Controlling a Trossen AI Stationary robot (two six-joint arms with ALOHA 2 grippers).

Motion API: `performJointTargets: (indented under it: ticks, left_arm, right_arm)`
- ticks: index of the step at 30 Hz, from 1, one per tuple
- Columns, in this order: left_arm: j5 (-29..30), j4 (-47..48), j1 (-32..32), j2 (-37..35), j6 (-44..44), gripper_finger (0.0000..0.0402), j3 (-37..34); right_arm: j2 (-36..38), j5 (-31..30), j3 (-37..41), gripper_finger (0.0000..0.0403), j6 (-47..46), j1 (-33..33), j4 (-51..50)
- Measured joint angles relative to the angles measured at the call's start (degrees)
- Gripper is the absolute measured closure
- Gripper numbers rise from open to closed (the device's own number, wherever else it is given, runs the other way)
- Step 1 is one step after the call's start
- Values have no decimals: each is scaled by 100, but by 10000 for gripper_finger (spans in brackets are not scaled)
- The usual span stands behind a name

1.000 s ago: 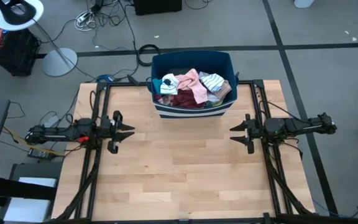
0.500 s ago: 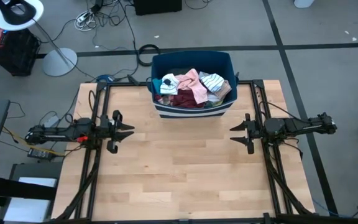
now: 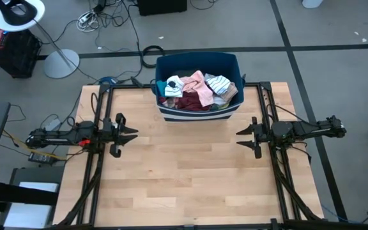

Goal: Sort clothes
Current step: Return to Home Position

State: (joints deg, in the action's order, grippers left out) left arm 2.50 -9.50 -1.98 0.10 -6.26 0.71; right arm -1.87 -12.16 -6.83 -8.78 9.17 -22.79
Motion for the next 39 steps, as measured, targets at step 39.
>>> performJointTargets:
  ticks: [39]
  left_arm:
    - [0,0,0,0,0,300,2]
  right_arm:
    - [0,7,13,195,-2,0,685]
